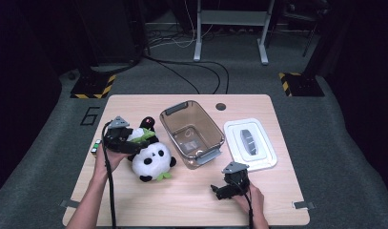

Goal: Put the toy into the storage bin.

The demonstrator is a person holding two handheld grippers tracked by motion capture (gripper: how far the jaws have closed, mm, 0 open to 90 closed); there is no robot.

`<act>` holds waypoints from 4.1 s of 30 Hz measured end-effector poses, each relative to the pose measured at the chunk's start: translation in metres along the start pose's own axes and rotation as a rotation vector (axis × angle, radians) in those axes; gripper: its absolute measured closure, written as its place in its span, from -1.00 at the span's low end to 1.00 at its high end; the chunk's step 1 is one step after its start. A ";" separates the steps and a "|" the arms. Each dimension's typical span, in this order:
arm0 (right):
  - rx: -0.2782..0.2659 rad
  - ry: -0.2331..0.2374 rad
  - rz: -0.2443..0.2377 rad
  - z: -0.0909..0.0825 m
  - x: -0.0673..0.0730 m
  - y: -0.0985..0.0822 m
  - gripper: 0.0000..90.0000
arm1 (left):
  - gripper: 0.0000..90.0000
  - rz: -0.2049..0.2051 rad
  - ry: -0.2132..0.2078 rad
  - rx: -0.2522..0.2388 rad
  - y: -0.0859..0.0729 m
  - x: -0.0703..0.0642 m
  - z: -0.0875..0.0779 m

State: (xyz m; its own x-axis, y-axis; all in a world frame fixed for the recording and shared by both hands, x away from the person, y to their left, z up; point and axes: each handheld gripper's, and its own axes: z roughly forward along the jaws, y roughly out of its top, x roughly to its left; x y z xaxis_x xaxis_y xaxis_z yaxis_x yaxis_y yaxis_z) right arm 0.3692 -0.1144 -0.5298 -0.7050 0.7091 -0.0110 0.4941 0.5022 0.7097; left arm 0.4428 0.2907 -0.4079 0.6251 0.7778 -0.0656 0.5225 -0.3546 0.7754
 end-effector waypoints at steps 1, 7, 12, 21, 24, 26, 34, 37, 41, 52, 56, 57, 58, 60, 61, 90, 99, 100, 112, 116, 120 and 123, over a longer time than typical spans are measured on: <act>-0.001 0.000 -0.004 0.000 0.000 0.000 -1.00 | -0.77 0.002 -0.001 0.014 0.000 0.000 0.003; -0.001 0.000 -0.004 0.000 0.000 0.000 -1.00 | -0.77 -0.002 -0.006 0.083 -0.002 0.004 0.022; -0.002 0.000 -0.004 0.000 0.000 0.000 -1.00 | -0.69 -0.030 -0.004 0.087 -0.005 0.006 0.028; -0.001 0.000 -0.004 0.000 0.000 0.000 -1.00 | -0.29 -0.059 0.025 0.095 -0.006 0.009 0.031; 0.003 0.000 0.003 0.000 0.000 0.000 -1.00 | 0.12 -0.058 0.093 0.113 -0.009 0.011 0.034; 0.003 -0.001 0.000 0.000 0.000 0.000 -1.00 | 0.19 -0.024 0.116 0.132 -0.008 0.008 0.034; 0.001 -0.005 0.015 0.000 0.000 0.000 -1.00 | 0.47 0.050 0.165 0.121 -0.009 0.000 0.033; 0.004 -0.001 0.006 -0.001 0.000 0.000 -1.00 | 0.52 0.048 0.155 0.096 -0.011 0.001 0.029; 0.004 -0.004 0.009 -0.001 0.000 0.000 -1.00 | 0.55 0.032 0.133 0.062 -0.013 0.001 0.025; 0.004 -0.005 0.006 -0.001 -0.001 0.000 -1.00 | 0.68 0.035 0.088 0.018 -0.019 0.001 0.015; 0.004 -0.005 0.007 -0.001 -0.001 0.000 -1.00 | 0.69 0.047 0.067 -0.002 -0.019 0.001 0.012; 0.002 -0.007 0.015 -0.001 0.000 0.000 -1.00 | 0.70 0.052 0.060 0.002 -0.019 0.001 0.011; 0.001 -0.008 0.018 -0.001 0.000 0.000 -1.00 | 0.70 0.062 0.055 -0.004 -0.019 0.001 0.009; 0.002 -0.007 0.015 -0.001 0.000 0.000 -1.00 | 0.70 0.071 0.040 -0.020 -0.019 -0.001 0.006; 0.002 -0.006 0.015 -0.001 0.000 0.000 -1.00 | 0.70 0.077 0.037 -0.023 -0.018 -0.002 0.005; 0.001 -0.008 0.016 -0.001 0.000 0.000 -1.00 | 0.71 0.137 -0.012 -0.115 0.006 -0.005 -0.058; 0.002 -0.008 0.008 -0.001 -0.001 0.000 -1.00 | 0.71 0.139 -0.009 -0.159 0.021 -0.002 -0.072; 0.002 -0.009 0.008 -0.001 -0.001 0.000 -1.00 | 0.71 0.143 -0.013 -0.154 0.023 -0.002 -0.074; 0.003 -0.010 0.014 -0.001 -0.001 0.000 -1.00 | 0.71 0.156 -0.020 -0.194 0.051 -0.002 -0.078; 0.003 -0.010 0.015 -0.001 -0.001 0.000 -1.00 | 0.71 0.175 -0.029 -0.195 0.062 -0.004 -0.076; 0.005 -0.012 0.017 -0.001 -0.001 0.000 -1.00 | 0.71 0.185 -0.039 -0.204 0.073 -0.005 -0.072; 0.005 -0.013 0.017 -0.001 -0.001 -0.001 -1.00 | 0.71 0.194 -0.051 -0.206 0.080 -0.007 -0.069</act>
State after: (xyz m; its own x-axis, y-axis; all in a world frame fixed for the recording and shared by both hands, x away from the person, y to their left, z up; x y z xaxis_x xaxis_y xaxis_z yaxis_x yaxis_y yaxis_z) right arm 0.3691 -0.1158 -0.5294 -0.6901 0.7237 -0.0085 0.5082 0.4929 0.7062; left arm 0.4404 0.2930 -0.3023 0.7328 0.6769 0.0686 0.2651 -0.3769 0.8875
